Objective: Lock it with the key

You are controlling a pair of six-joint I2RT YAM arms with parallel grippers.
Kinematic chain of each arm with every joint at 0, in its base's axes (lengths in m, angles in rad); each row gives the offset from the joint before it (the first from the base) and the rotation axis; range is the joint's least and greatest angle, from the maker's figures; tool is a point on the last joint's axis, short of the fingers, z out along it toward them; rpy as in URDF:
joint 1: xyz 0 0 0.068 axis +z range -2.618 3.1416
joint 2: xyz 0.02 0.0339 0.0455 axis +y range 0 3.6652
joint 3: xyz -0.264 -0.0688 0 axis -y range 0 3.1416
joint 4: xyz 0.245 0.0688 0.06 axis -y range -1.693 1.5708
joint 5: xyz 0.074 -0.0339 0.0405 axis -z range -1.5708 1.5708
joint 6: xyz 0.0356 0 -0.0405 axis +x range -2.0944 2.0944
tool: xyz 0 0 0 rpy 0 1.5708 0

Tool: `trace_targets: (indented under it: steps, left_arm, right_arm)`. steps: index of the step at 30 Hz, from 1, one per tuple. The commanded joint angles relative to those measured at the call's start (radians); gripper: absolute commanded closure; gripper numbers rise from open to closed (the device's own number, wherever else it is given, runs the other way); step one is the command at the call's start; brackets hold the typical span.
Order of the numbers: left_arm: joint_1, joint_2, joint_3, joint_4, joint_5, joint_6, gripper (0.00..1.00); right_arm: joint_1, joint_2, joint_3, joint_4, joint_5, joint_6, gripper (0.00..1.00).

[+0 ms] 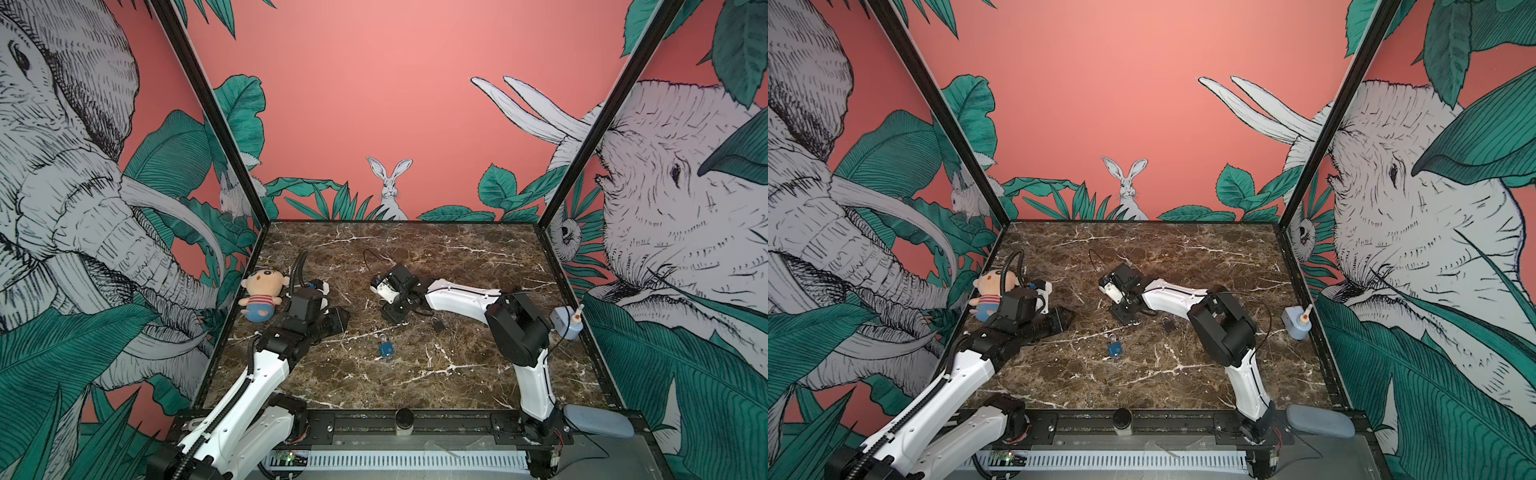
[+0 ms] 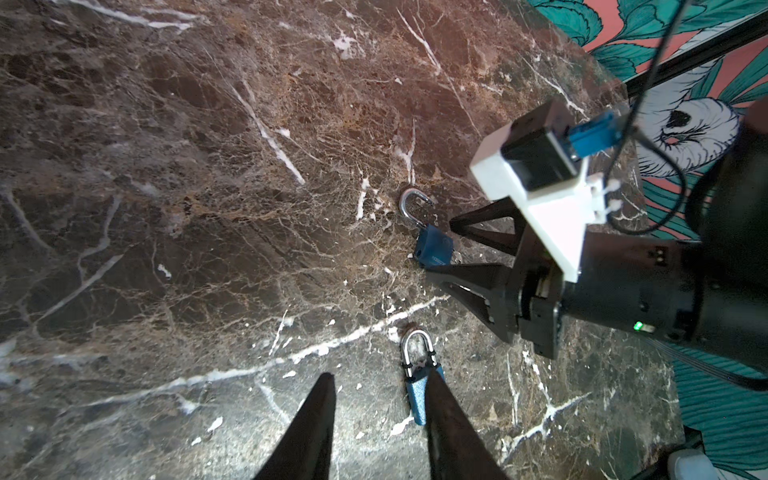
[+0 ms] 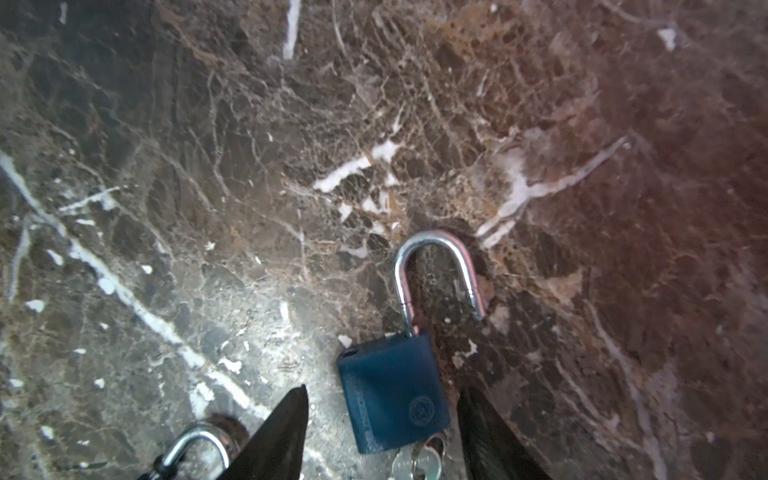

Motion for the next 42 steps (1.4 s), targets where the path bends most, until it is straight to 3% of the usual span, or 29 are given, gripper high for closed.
trace_targets:
  steps: [1, 17, 21, 28, 42]
  left_arm:
    - [0.009, -0.001, -0.008, -0.008, -0.001, -0.008, 0.62]
    - [0.011, 0.033, -0.01, 0.021, 0.01, -0.01, 0.62]
    - [0.011, 0.031, -0.012, 0.023, 0.011, -0.014, 0.62]
    - [0.011, 0.023, -0.015, 0.022, 0.011, -0.016, 0.62]
    - [0.012, 0.029, -0.013, 0.025, 0.017, -0.011, 0.62]
  right_arm:
    - [0.004, 0.018, 0.02, -0.005, -0.011, -0.009, 0.42]
    - [0.01, -0.04, -0.071, 0.04, -0.03, 0.036, 0.47]
    - [0.018, -0.048, -0.073, 0.047, 0.031, 0.045, 0.49]
    - [0.025, -0.026, -0.045, 0.046, 0.107, 0.04, 0.5]
    - [0.025, 0.022, 0.01, 0.025, 0.095, 0.027, 0.52]
